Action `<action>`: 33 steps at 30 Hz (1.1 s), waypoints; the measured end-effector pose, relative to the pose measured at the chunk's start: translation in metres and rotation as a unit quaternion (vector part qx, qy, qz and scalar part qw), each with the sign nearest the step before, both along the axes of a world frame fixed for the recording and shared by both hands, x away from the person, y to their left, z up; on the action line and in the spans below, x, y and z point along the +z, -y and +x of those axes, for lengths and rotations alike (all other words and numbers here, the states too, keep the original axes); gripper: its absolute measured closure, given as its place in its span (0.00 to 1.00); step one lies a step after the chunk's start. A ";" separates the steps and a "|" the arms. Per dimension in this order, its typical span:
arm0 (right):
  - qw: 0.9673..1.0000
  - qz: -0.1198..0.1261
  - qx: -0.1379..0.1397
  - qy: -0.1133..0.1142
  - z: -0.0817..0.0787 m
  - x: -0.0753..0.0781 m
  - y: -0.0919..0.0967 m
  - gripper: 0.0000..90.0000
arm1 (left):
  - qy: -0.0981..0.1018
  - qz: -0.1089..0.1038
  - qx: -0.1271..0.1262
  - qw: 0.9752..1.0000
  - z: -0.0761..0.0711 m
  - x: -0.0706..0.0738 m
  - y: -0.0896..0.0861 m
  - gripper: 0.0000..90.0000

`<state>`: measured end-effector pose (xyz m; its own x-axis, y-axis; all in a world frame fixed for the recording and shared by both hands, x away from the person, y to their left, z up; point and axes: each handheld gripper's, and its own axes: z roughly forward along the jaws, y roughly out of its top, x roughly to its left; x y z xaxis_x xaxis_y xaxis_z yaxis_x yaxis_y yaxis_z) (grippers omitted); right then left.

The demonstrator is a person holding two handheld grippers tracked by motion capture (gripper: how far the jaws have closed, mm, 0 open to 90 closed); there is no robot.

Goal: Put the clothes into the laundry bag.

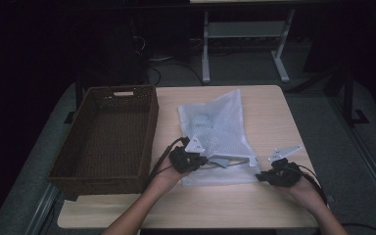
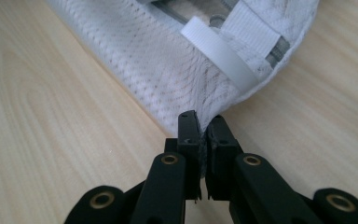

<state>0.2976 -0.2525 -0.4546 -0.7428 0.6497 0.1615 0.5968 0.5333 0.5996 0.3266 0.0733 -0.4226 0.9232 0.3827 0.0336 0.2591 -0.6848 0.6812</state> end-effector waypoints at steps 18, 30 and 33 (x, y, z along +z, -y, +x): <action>0.999 0.022 -0.029 0.030 -0.028 -0.003 0.021 0.59 | -0.051 -0.039 0.025 0.998 -0.003 -0.012 -0.008 0.60; 0.995 0.049 -0.059 0.068 -0.037 0.004 0.030 0.28 | -0.044 -0.078 0.072 0.993 -0.038 0.000 -0.036 0.30; 0.994 0.049 -0.061 0.076 -0.040 0.004 0.031 0.24 | -0.039 -0.075 0.079 0.993 -0.043 -0.002 -0.040 0.26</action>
